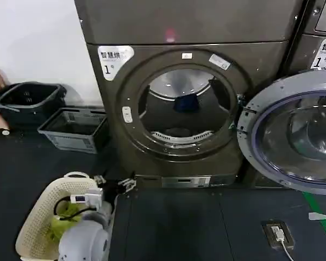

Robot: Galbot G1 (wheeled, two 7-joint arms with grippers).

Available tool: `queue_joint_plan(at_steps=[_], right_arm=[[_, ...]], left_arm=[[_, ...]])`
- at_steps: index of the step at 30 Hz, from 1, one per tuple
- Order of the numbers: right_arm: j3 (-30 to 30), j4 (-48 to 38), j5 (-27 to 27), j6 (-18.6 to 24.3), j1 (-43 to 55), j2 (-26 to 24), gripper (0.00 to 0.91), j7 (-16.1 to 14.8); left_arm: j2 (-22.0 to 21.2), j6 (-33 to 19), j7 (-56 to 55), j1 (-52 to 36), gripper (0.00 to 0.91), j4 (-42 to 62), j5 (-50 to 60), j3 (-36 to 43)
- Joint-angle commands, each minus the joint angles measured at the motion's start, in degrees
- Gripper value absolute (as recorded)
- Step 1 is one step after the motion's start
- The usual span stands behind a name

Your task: Grasp the clothes from the dryer.

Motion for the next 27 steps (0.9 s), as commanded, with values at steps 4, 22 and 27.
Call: queue_joint_plan(at_steps=[4, 22, 27], right_arm=[[0.14, -0.17, 0.96, 0.48, -0.12, -0.14, 0.907, 0.43], [0.78, -1.38, 1.39, 0.48, -0.08, 0.07, 0.907, 0.95], [0.62, -1.36, 1.39, 0.58, 0.05, 0.04, 0.907, 0.74]], left_arm=[[-0.06, 2.81, 0.05, 0.22, 0.907, 0.17, -0.19, 0.02], [-0.14, 2.81, 0.03, 0.06, 0.907, 0.18, -0.31, 0.78], [-0.24, 2.81, -0.04, 0.00, 0.907, 0.26, -0.31, 0.80]])
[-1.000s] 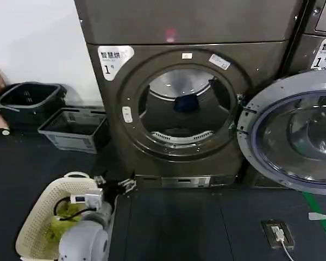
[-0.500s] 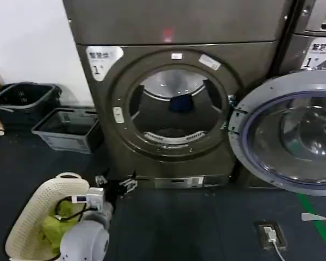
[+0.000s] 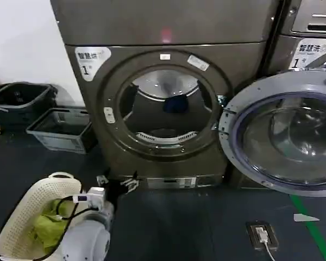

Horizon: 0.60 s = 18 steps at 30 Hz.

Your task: Grasp the clothes from the dryer.

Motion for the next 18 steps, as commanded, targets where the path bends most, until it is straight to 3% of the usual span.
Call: queue_joint_plan(at_steps=[1, 18], right_arm=[[-0.08, -0.10, 0.08, 0.08, 0.07, -0.06, 0.907, -0.01], [0.34, -0.65, 0.08, 0.56, 0.03, 0.58, 0.907, 0.17]], left_arm=[[-0.11, 2.81, -0.06, -0.03, 0.907, 0.16, 0.02, 0.00], [0.04, 2.81, 0.24, 0.01, 0.907, 0.30, 0.08, 0.18]])
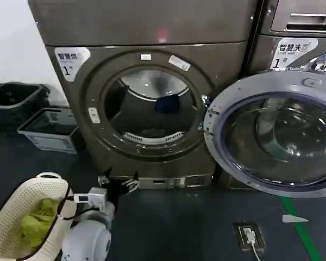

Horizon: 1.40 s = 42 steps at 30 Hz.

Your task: Grasp the clothes from the dryer.

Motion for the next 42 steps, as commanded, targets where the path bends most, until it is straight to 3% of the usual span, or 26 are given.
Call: queue_joint_plan(at_steps=[1, 11, 18, 23, 32, 42], right_arm=[[0.03, 0.28, 0.01, 0.24, 0.04, 0.24, 0.907, 0.07], [0.12, 0.03, 0.05, 0.72, -0.01, 0.61, 0.907, 0.28], [0.70, -1.63, 0.12, 2.14, -0.36, -0.19, 0.907, 4.90], [1.48, -1.67, 2.15, 3.17, -0.76, 0.42, 0.907, 6.37], [1.29, -1.88, 3.10, 5.87, -0.99, 1.30, 0.907, 6.27], [0.82, -1.53, 3.18, 5.88, -0.94, 1.89, 0.907, 6.24]], left_arm=[[0.05, 2.81, 0.09, 0.01, 0.907, 0.06, -0.06, 0.05], [0.09, 2.81, 0.15, -0.12, 0.907, 0.03, -0.01, 0.27], [-0.05, 2.81, -0.24, -0.05, 0.907, 0.00, 1.22, 0.04], [0.09, 2.81, 0.84, 0.20, 0.907, -0.36, 1.52, 0.28], [0.73, 2.81, 0.53, 0.10, 0.907, -0.55, 0.47, 0.24], [0.86, 2.81, -0.55, -0.13, 0.907, -0.17, 0.18, 0.14]])
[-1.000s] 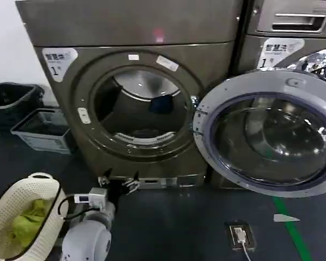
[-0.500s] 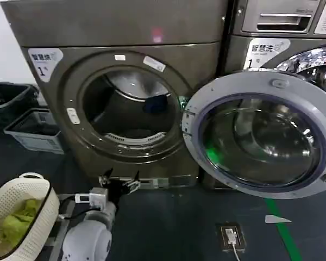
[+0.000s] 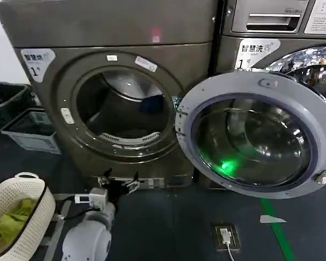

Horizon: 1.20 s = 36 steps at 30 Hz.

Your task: Grasp the clothes from the dryer.

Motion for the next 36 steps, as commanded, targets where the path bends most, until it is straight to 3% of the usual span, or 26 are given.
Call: queue_joint_plan(at_steps=[1, 36], right_arm=[[0.05, -0.09, 0.30, 0.67, -0.05, 0.11, 0.907, 0.44], [-0.07, -0.65, 0.11, 1.03, 0.18, 0.63, 0.907, 0.41]], left_arm=[[-0.07, 2.81, -0.85, 0.08, 0.907, 0.34, -0.24, 0.04], [-0.28, 2.81, -1.83, 0.39, 0.907, 0.65, -0.64, -0.50]])
